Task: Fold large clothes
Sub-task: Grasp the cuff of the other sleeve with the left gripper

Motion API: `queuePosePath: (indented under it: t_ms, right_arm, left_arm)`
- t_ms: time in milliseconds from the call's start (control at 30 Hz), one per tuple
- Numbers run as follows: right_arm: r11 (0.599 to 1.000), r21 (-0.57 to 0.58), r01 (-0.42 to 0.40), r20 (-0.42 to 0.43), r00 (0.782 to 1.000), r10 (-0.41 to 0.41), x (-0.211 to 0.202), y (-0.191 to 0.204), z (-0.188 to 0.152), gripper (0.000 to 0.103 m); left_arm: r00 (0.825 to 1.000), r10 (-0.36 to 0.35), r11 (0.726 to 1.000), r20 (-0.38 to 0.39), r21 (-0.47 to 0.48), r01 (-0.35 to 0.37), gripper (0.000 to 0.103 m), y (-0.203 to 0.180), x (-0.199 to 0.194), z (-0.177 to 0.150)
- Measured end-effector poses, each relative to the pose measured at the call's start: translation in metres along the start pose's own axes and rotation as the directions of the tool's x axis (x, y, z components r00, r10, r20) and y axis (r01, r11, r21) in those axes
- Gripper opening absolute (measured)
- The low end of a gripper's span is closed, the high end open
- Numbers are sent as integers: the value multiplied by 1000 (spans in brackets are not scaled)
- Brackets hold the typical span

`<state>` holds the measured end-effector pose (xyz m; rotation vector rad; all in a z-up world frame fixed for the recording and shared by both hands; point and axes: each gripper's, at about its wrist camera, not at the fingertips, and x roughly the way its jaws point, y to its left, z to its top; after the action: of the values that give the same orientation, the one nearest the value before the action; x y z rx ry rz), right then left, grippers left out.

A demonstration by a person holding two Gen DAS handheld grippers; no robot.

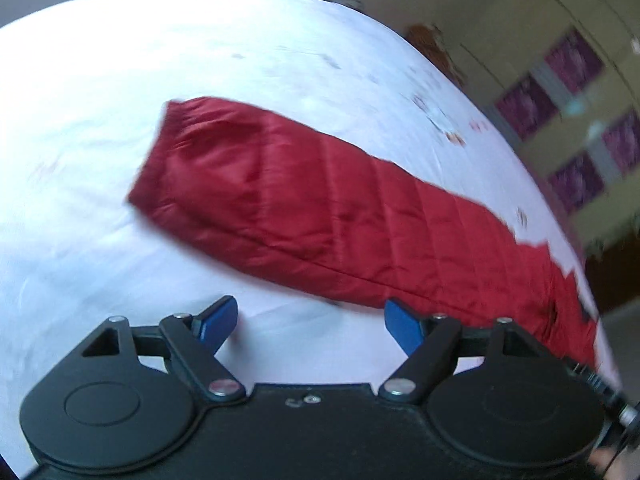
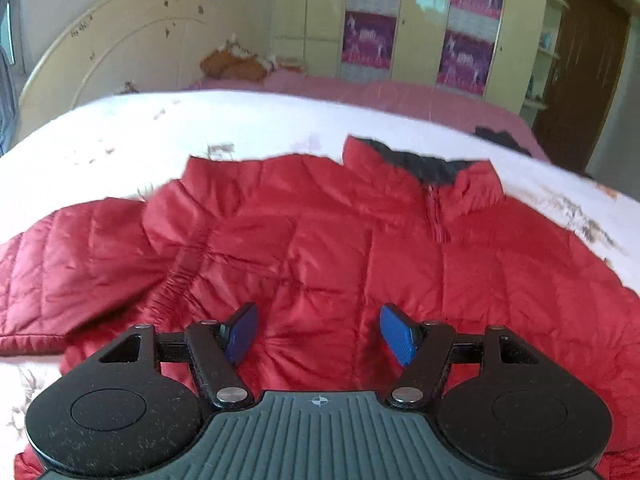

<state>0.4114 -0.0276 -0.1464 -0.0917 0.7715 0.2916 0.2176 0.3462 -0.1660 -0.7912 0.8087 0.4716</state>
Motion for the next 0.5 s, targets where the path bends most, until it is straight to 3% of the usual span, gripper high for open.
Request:
queuePosePath:
  t_ms: [67,200,300,367,500]
  right_arm:
    - [1000,-12,-8,-62,998,8,13,6,-6,67]
    - [1000,-16,11,-63,998,-12,21,7,-8,67]
    - [1000,-15,14,-66,998,-15,23,7,-8,68]
    - [1000,-16,21,-67,997,-22,24,9,-8,68]
    - [1000,4,30,-49,998,-30,23,10,-15,68]
  left_arm:
    - [1000,-12,1000,15,-26,12,79,7,5,1]
    - [996,-41,998,75,-41,44,78,10,18,15]
    - [991,-48,997,124,-57,56,69,10,27,23]
    - [987,-50,996,149,-63,60,61,10,30,27]
    - [985,-57,996,164,-65,69,25,14,35,34]
